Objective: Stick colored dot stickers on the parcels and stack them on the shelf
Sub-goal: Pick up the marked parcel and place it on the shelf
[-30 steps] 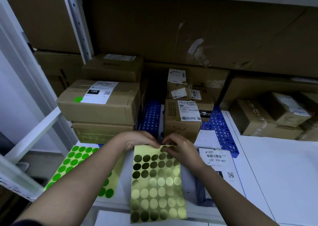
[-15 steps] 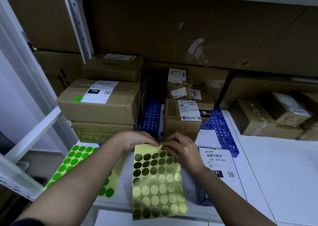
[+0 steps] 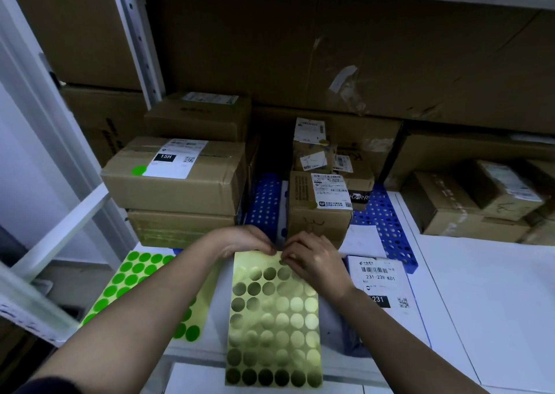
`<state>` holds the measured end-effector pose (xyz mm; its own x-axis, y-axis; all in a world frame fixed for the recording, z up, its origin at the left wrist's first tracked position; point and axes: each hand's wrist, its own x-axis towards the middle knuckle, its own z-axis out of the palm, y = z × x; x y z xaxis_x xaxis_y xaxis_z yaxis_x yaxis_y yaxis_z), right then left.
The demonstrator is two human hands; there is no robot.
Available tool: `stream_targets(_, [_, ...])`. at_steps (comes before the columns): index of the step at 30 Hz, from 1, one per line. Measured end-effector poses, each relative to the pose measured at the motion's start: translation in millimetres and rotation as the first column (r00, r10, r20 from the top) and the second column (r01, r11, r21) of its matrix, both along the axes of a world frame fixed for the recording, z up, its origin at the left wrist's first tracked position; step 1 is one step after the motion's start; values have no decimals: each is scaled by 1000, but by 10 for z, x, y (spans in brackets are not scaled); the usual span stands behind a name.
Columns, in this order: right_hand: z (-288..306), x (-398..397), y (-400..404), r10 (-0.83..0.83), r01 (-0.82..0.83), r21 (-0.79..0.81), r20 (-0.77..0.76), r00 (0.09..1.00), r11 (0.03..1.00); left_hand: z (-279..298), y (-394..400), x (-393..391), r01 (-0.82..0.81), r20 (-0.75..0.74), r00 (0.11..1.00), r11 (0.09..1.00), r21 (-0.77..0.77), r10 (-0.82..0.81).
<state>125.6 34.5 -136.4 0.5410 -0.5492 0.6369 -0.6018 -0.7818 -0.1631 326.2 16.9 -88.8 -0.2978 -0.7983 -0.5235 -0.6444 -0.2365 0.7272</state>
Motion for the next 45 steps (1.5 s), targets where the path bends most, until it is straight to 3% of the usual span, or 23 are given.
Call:
stream_targets(3, [-34,40,-3,-16,18,46,-42,999,999,-38,-8,-76,58,165,986,989,-134,-36])
stream_targets(10, [-102,16,63,-34,34,106,-3,999,994,-249,31,-223,-21,359,921,938,-345,152])
stream_targets(13, [-141,27,119,-52,36,264,56,997,964,-353,84,-259,35,500,841,902,-431,207])
stream_targets(15, [-147,67,193,-108,21,523,136,985,852,-407,126,-294,59,548,799,874,-482,248])
stream_targets(18, [-163,110,279,-239,-34,808,214,947,589,-481,142,-352,98,565,769,817,-568,300])
stream_targets(23, [-185,154,324,-523,-235,940,334,784,247,-567,166,-387,175,575,742,728,-663,346])
stream_targets(27, [-234,167,335,-617,-292,947,312,723,138,-678,210,-354,197,494,804,635,-747,331])
stream_targets(30, [-272,176,350,-654,-292,949,297,695,121,-710,297,-323,99,360,867,589,-802,344])
stream_targets(33, [-240,163,340,-672,-329,933,336,660,143,-663,427,-323,-150,110,906,554,-819,409])
stream_targets(36, [-143,163,320,-685,-320,929,358,634,188,-606,523,-356,-437,-130,860,581,-686,493])
stream_targets(39, [-10,160,304,-651,-246,937,349,674,248,-557,569,-408,-629,-317,768,559,-540,557])
stream_targets(42, [211,67,317,-560,-196,907,387,732,372,-417,595,-534,-702,-465,712,560,-440,527])
stream_targets(45, [438,-168,348,-500,-158,856,427,754,492,-287,614,-752,-694,-513,709,609,-384,484])
